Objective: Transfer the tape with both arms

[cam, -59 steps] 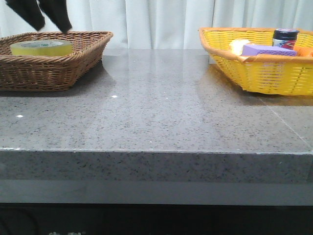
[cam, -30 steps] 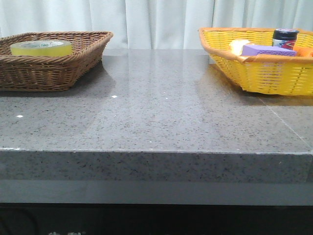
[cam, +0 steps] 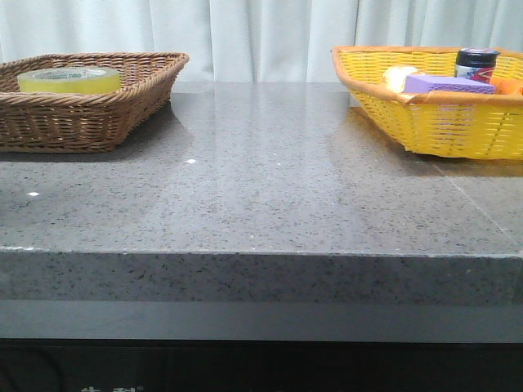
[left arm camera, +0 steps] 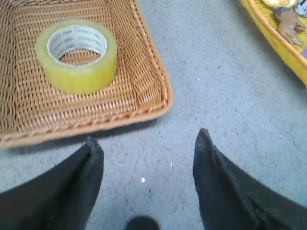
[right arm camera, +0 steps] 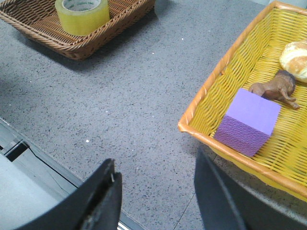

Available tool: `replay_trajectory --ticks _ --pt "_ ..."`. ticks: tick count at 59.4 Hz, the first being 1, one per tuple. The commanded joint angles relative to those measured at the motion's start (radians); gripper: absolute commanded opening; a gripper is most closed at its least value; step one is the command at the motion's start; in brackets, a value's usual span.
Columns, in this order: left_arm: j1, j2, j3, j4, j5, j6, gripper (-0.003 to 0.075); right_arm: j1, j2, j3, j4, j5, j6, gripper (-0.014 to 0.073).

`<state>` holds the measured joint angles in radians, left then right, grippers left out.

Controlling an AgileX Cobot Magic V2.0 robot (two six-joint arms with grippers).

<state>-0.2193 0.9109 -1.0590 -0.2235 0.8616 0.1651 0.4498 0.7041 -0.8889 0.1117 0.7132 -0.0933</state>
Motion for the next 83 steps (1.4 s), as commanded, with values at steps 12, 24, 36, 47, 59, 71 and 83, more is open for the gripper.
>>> replay_trajectory --ticks 12,24,36,47,59,71,83 --pt "0.001 -0.272 0.206 -0.026 -0.141 -0.01 0.0419 -0.006 -0.003 -0.021 0.005 -0.068 -0.001 0.0382" --pt "0.001 -0.36 0.287 -0.029 -0.161 -0.01 0.0419 -0.006 -0.003 -0.021 0.005 -0.059 -0.001 0.0382" --pt "0.001 -0.362 0.301 -0.029 -0.161 -0.01 0.0378 -0.006 -0.003 -0.021 0.005 -0.06 -0.001 0.036" --pt "0.001 -0.362 0.301 -0.029 -0.171 -0.01 0.0123 -0.006 -0.003 -0.021 0.005 -0.058 -0.001 0.0078" --pt "0.001 -0.362 0.302 -0.004 -0.193 -0.007 -0.002 -0.006 -0.003 -0.021 0.005 -0.058 -0.001 -0.0068" --pt "0.001 -0.362 0.302 0.033 -0.21 -0.006 -0.002 -0.006 -0.003 -0.021 0.005 -0.058 -0.001 -0.0067" --pt "0.001 -0.362 0.302 0.031 -0.21 -0.006 -0.002 -0.006 -0.003 -0.021 0.005 -0.058 -0.001 -0.0067"
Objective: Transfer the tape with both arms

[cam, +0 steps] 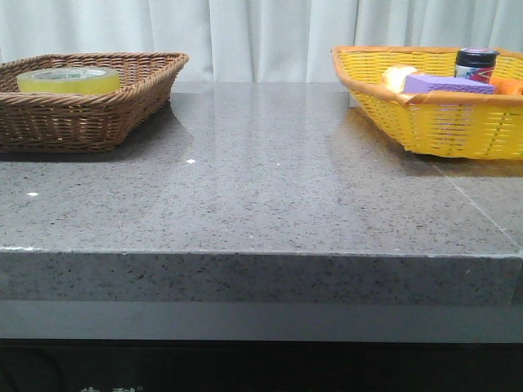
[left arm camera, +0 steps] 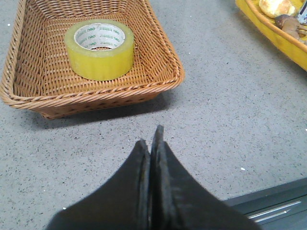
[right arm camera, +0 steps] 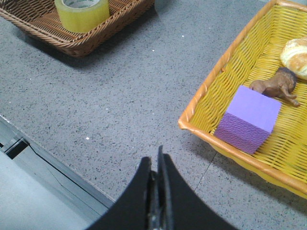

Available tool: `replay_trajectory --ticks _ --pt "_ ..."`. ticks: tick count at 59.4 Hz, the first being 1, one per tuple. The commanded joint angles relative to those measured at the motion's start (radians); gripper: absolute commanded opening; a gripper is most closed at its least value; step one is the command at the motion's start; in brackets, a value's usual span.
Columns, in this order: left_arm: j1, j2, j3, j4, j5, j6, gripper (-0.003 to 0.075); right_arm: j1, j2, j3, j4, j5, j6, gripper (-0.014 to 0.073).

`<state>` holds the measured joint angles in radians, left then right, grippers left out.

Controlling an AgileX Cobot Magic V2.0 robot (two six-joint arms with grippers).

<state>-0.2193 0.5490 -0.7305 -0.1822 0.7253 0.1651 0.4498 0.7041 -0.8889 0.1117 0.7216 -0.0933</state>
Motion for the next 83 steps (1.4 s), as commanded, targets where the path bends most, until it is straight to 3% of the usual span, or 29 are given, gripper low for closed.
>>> replay_trajectory --ticks 1,19,30,41,48,56,72,83 --pt "0.001 0.0 -0.026 -0.01 -0.074 -0.006 -0.002 -0.006 -0.003 -0.021 0.005 -0.067 -0.001 -0.0067" --pt "0.013 -0.059 0.015 -0.002 -0.11 -0.001 -0.002 -0.006 -0.003 -0.021 0.005 -0.068 -0.001 -0.0068" --pt "0.113 -0.257 0.199 0.051 -0.277 0.001 -0.002 -0.006 -0.003 -0.021 0.005 -0.069 -0.001 -0.0068" --pt "0.169 -0.401 0.35 0.051 -0.362 0.001 -0.002 -0.006 -0.003 -0.021 0.005 -0.069 -0.001 -0.0068" --pt "0.17 -0.443 0.45 0.05 -0.455 -0.026 -0.002 -0.006 -0.003 -0.021 0.005 -0.069 -0.001 -0.0068" --pt "0.17 -0.505 0.562 0.118 -0.567 -0.152 -0.002 -0.006 -0.003 -0.021 0.005 -0.069 -0.001 -0.0068" --pt "0.17 -0.574 0.744 0.12 -0.814 -0.165 -0.002 -0.006 -0.003 -0.021 0.005 -0.07 -0.001 -0.0068" --pt "0.17 -0.574 0.742 0.114 -0.807 -0.165 -0.002 -0.006 -0.003 -0.021 0.005 -0.071 -0.001 -0.0068"
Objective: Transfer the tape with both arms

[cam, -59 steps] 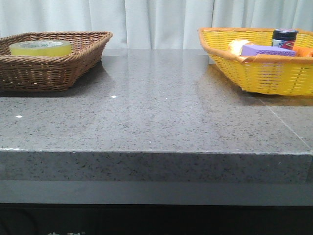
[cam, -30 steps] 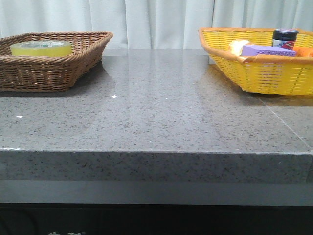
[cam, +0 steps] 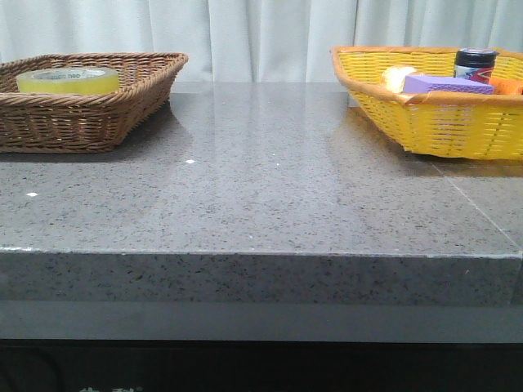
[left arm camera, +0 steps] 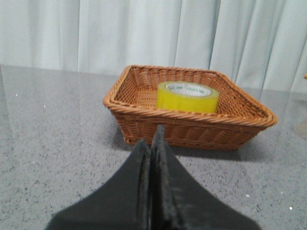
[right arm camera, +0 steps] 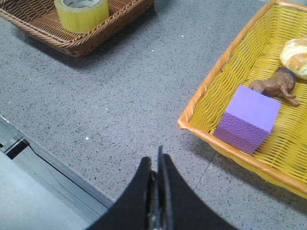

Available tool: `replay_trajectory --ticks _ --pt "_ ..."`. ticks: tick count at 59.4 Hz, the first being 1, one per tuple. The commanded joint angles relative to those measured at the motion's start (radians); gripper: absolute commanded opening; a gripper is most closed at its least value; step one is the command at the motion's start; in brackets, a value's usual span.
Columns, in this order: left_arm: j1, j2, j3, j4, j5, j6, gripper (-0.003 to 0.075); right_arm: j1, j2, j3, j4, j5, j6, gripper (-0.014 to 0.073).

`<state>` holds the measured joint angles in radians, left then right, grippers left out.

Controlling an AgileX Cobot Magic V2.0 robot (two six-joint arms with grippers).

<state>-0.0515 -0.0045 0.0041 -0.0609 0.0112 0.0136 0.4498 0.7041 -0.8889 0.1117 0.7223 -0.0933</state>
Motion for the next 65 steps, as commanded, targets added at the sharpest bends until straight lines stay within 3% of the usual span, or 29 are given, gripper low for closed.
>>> replay_trajectory --ticks 1,57,65 --pt "0.002 -0.02 0.007 -0.007 -0.093 -0.014 -0.002 -0.006 -0.003 -0.021 0.005 -0.072 -0.001 -0.0068" --pt "0.002 -0.017 0.007 -0.007 -0.093 -0.014 -0.002 -0.006 -0.012 -0.008 0.005 -0.082 -0.001 -0.0068" --pt "0.002 -0.017 0.007 -0.007 -0.093 -0.014 -0.002 -0.076 -0.088 0.077 0.023 -0.124 -0.001 -0.0068"
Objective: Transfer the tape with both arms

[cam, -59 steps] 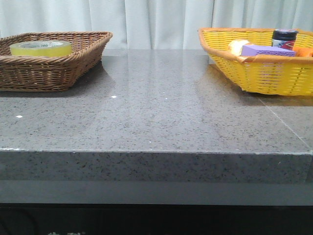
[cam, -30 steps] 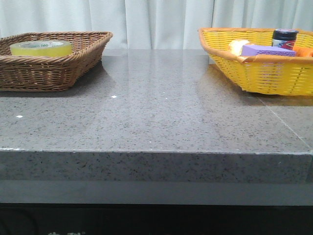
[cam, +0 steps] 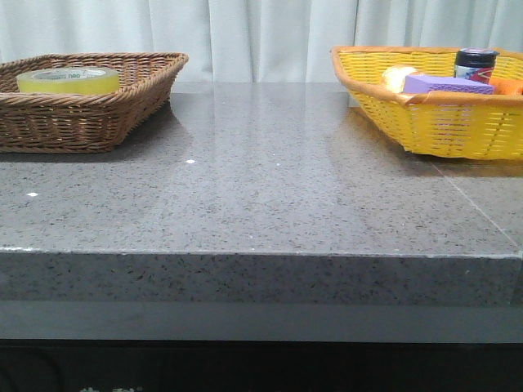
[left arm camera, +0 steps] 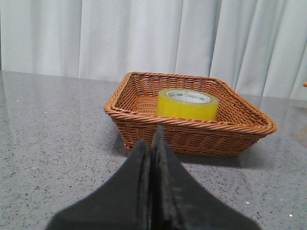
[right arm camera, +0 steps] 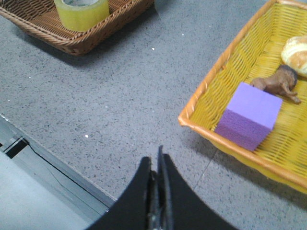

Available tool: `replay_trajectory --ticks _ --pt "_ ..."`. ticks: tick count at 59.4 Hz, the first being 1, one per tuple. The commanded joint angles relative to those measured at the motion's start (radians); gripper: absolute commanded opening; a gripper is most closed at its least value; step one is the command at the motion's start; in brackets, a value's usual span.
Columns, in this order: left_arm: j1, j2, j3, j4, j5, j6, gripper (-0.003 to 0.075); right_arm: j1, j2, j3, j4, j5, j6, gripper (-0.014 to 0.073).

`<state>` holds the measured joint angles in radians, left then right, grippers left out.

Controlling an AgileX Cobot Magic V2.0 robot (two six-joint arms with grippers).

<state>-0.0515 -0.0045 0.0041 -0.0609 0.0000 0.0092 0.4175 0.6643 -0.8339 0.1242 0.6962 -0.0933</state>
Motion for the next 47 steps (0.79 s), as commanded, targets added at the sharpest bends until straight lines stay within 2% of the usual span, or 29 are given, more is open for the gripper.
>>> replay_trajectory --ticks 1,6,15,24,32,47 --pt "0.002 -0.017 0.007 -0.007 -0.082 -0.009 -0.002 -0.064 -0.067 0.043 0.011 -0.114 -0.001 -0.0068" --pt "0.002 -0.017 0.007 -0.007 -0.082 -0.009 -0.002 -0.153 -0.148 0.136 0.011 -0.199 -0.001 -0.0068" --pt "0.002 -0.017 0.007 -0.007 -0.082 -0.009 -0.002 -0.308 -0.329 0.38 0.011 -0.453 -0.001 -0.0068" --pt "0.002 -0.017 0.007 -0.007 -0.082 -0.009 -0.002 -0.405 -0.509 0.602 0.026 -0.606 -0.001 -0.0068" --pt "0.002 -0.017 0.007 -0.007 -0.082 -0.009 -0.002 -0.442 -0.61 0.728 0.031 -0.665 -0.001 -0.0068" --pt "0.002 -0.017 0.007 -0.007 -0.082 -0.009 -0.002 -0.434 -0.698 0.855 0.044 -0.73 -0.001 -0.0068"
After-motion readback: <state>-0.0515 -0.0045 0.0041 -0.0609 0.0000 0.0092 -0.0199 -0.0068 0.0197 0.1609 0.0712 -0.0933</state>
